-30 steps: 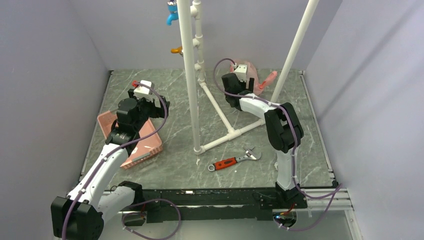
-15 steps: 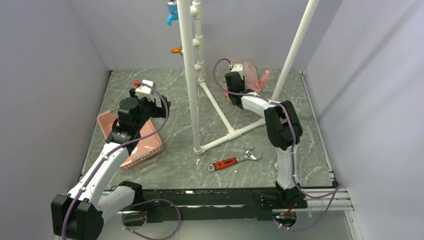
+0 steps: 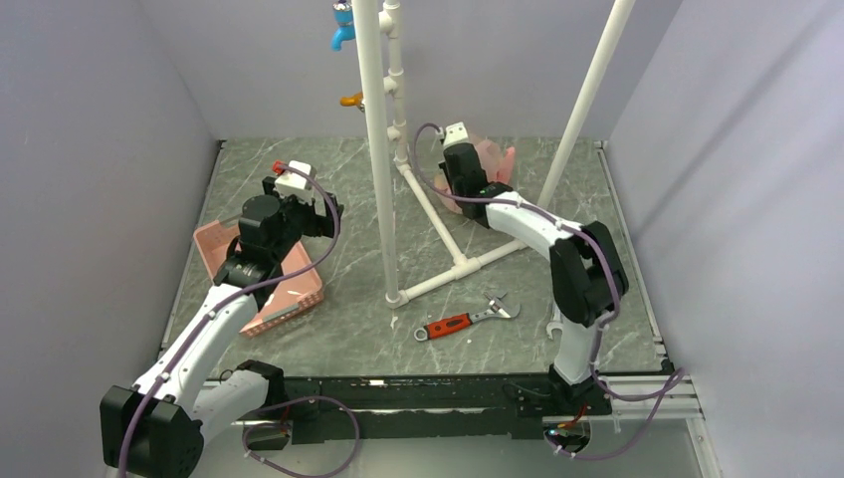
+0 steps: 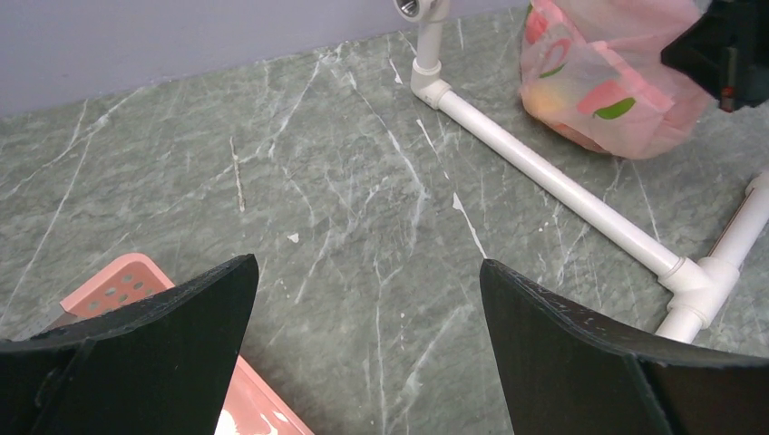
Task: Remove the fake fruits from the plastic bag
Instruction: Move the plastic bag to the center of the board.
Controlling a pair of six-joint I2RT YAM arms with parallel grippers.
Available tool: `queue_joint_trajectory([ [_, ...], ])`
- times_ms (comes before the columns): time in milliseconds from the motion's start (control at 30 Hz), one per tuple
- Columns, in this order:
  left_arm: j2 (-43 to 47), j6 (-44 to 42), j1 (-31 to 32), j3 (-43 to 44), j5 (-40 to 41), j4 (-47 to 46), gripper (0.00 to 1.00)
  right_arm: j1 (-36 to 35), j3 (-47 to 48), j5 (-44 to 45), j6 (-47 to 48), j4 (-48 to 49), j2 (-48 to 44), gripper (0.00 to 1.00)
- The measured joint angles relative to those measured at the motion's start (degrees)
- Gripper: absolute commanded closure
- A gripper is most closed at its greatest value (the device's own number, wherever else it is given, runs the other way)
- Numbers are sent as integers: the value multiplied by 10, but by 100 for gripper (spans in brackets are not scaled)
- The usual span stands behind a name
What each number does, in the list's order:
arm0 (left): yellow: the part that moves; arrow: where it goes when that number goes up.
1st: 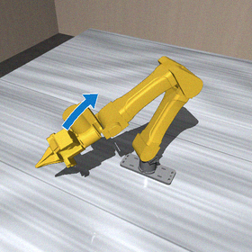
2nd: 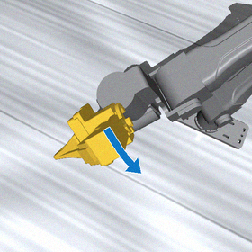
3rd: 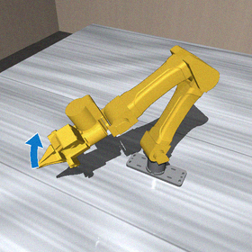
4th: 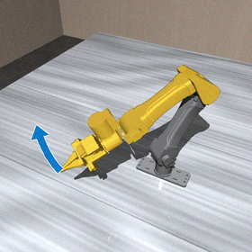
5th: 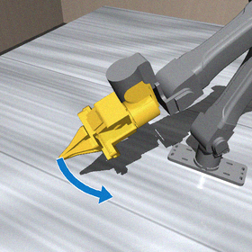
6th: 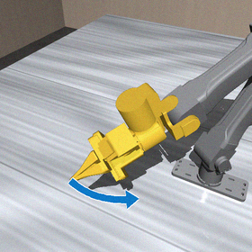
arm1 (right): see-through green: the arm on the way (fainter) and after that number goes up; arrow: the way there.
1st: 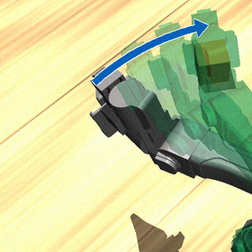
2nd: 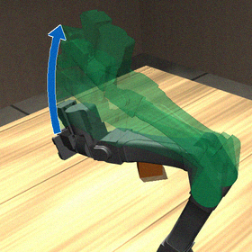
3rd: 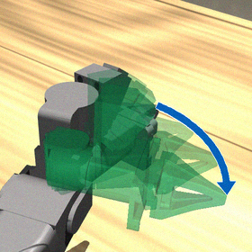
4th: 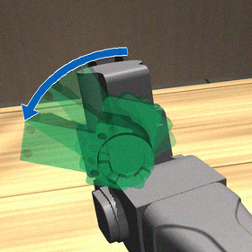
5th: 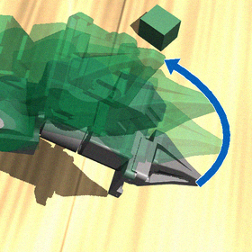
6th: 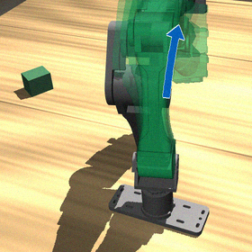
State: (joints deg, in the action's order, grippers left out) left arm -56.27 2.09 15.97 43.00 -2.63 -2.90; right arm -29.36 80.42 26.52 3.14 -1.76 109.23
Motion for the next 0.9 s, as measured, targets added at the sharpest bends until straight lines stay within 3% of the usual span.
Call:
queue_joint_trajectory([
  [300, 0, -5, 14, 1, 13, 12, 1, -94, -90, 7, 59, -54, -149, 100],
  [500, 0, -10, 19, 1, 17, 15, 1, -129, -150, -103, 1, -81, -212, 100],
  [633, 1, -15, 22, 1, 20, 15, 1, -161, -162, -177, -54, -81, -218, 94],
  [900, 1, -33, 37, 1, 32, 19, 1, -192, -155, -303, -148, -81, -195, 55],
])
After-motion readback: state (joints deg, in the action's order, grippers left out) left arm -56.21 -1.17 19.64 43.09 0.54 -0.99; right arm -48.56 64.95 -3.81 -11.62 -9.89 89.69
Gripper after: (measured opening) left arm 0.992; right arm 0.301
